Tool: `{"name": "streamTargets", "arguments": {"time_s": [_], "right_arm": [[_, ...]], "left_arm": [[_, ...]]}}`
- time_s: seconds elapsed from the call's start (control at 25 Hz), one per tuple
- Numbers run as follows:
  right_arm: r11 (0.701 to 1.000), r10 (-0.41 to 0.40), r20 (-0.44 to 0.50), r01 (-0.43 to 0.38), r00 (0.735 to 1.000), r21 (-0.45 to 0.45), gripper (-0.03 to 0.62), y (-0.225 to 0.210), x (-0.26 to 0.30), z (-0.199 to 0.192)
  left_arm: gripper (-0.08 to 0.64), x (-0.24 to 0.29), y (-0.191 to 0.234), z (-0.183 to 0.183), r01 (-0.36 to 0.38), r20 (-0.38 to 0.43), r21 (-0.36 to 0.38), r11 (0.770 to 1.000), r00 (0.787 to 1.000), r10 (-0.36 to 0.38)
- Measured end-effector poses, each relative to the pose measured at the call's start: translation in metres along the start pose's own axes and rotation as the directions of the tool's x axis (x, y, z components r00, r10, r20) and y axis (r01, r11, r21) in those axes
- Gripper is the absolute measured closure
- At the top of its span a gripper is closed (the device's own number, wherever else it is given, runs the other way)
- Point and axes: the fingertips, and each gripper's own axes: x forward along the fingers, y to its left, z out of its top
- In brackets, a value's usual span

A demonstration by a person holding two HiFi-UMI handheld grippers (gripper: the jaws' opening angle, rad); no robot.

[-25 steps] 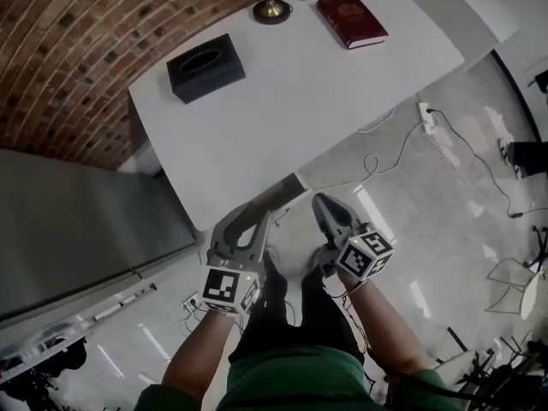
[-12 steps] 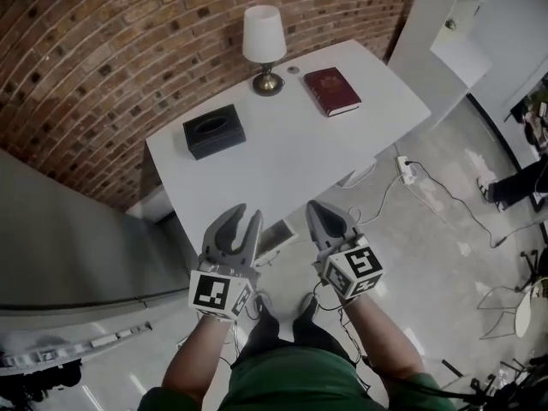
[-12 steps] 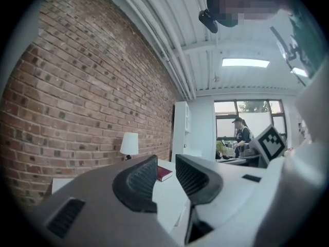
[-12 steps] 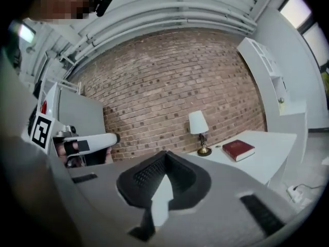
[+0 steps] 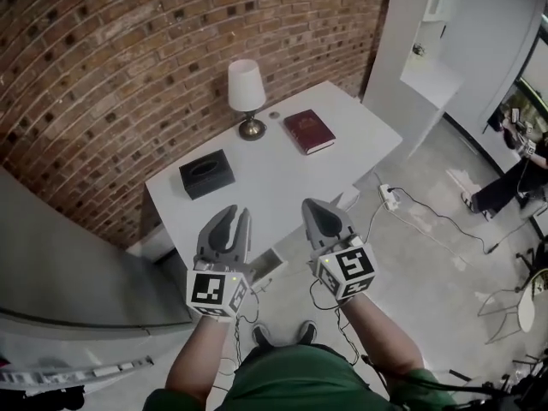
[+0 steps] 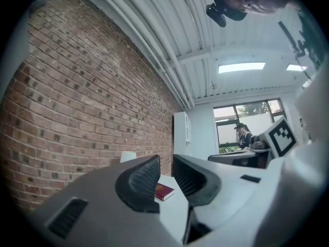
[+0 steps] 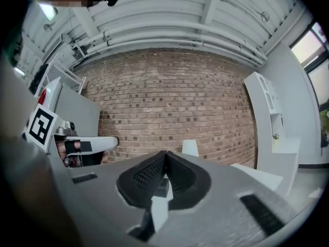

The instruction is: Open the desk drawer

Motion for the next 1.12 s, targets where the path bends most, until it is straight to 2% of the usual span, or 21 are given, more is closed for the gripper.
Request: {"name": "streamTargets", "arguments": {"time_s": [0.28,0.44,0.56,0.68,0.88,1.12], "right_arm": [[0.997,-0.038,0.082,0.043,0.996,-0.065,0.591,-0.008,-0.017,0.054],[0.991,-0.056,0.11,0.069,0.992,-0.118,0.591,-0.004,-0.026,0.067],[0.984,-0.067,0.129,0.087,0.989,-0.155,0.591,-0.001,-0.028,0.071],[0.975,-0.077,0.141,0.104,0.987,-0.197,0.591,0.004,-0.027,0.074],[0.97,-0.058,0.151,0.091,0.987,-0.223,0.592,0.011,-0.02,0.069],[0.965,-0.074,0.151,0.109,0.986,-0.238,0.592,0.012,-0.016,0.065]], "left_arm": [[0.494,0.011,-0.026,0.043,0.057,0.082,0.021,0.998,0.995,-0.059],[0.497,0.01,-0.037,0.058,0.07,0.085,0.055,0.996,0.994,-0.075],[0.499,0.007,-0.038,0.059,0.067,0.077,0.104,0.992,0.994,-0.075],[0.5,0.002,-0.035,0.057,0.06,0.064,0.122,0.991,0.996,-0.068],[0.505,-0.001,-0.02,0.054,0.046,0.06,0.132,0.99,0.997,-0.054],[0.506,-0.003,-0.013,0.051,0.049,0.048,0.129,0.99,0.997,-0.055]]}}
